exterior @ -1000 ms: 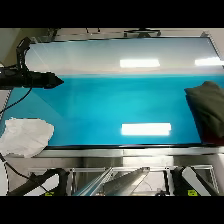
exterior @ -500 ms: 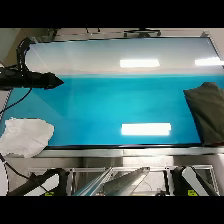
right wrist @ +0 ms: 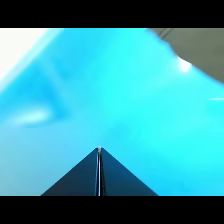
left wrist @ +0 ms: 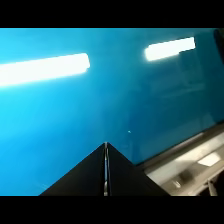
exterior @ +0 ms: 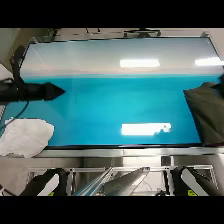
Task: Fold the shirts.
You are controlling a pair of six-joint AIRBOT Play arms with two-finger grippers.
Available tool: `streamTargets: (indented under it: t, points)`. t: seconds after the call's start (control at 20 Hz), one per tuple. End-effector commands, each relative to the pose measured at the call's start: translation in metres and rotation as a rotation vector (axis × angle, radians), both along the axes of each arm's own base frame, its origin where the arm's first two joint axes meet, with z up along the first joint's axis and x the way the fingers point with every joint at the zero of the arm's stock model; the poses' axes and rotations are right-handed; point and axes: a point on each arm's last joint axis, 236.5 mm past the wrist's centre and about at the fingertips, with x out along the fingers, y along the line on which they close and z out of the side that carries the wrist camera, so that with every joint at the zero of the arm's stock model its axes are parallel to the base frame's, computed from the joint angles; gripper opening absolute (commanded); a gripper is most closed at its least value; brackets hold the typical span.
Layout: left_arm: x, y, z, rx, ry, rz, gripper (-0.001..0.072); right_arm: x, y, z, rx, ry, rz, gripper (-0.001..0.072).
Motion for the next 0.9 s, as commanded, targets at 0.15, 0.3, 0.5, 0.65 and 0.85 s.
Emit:
streamTargets:
  t: [0.15,0.3,0.5,0.65,0.85]
  points:
    - [-0.103,-0.027,-0.095,-0.126,0.201,0.009,0.0028,-0.06,0.185,-0.091,-0.039,0.062,0.575,0.0023]
    - [-0.129,-0.03,-0.12,-0.129,0.222,0.016,0.0028,-0.069,0.201,-0.1,-0.045,0.066,0.625,0.0023]
    - [-0.142,-0.031,-0.128,-0.127,0.211,0.017,0.0028,-0.074,0.203,-0.101,-0.035,0.085,0.635,0.0023]
    - [-0.147,-0.031,-0.135,-0.126,0.214,0.02,0.0027,-0.075,0.203,-0.102,-0.035,0.087,0.636,0.0023]
    - [-0.153,-0.032,-0.144,-0.128,0.238,0.02,0.0026,-0.075,0.203,-0.102,-0.035,0.087,0.636,0.0023]
